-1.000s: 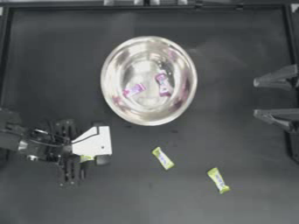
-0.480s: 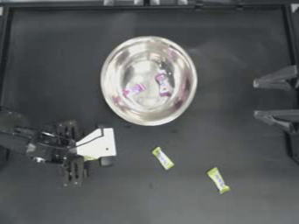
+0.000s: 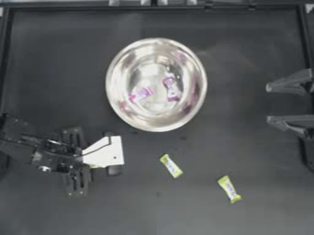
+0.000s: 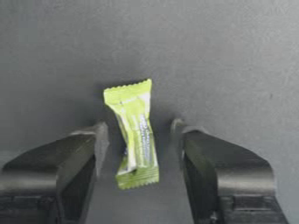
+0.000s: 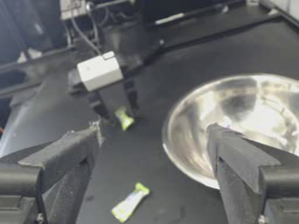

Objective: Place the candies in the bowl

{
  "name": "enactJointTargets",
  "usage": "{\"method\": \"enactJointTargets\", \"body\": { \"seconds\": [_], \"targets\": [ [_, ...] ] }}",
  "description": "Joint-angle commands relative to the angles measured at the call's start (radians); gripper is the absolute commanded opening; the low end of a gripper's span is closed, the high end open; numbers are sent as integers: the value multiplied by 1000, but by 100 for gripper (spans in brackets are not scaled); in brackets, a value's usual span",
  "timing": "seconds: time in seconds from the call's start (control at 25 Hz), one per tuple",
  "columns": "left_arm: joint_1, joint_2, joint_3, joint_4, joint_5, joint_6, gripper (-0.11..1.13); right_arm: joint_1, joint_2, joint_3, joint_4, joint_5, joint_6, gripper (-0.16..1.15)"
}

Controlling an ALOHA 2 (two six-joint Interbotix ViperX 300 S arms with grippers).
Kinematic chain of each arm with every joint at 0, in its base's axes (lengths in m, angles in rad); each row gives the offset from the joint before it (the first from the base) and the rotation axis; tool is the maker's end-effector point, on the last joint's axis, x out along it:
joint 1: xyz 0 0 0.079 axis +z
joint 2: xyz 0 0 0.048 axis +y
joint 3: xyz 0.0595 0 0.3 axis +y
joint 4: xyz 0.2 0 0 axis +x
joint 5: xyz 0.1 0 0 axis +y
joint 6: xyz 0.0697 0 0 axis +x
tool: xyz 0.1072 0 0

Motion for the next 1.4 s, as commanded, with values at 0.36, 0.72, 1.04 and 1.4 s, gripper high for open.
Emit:
{"method": "enactJointTargets", "body": {
  "seconds": [0.36, 0.72, 1.04, 1.4],
  "targets": [
    [0, -15, -18, 3, -3, -2, 43, 2, 6, -18, 2, -6, 0, 99],
    [-9, -75, -38, 6, -3, -2, 43, 2, 6, -15, 9, -8, 0, 99],
    [46, -262, -44, 91, -109, 0, 43, 2, 6, -15, 6, -8, 0, 99],
    [262, -336, -100, 261, -232, 40, 43, 2, 6, -15, 5, -6, 2, 99]
  ]
}}
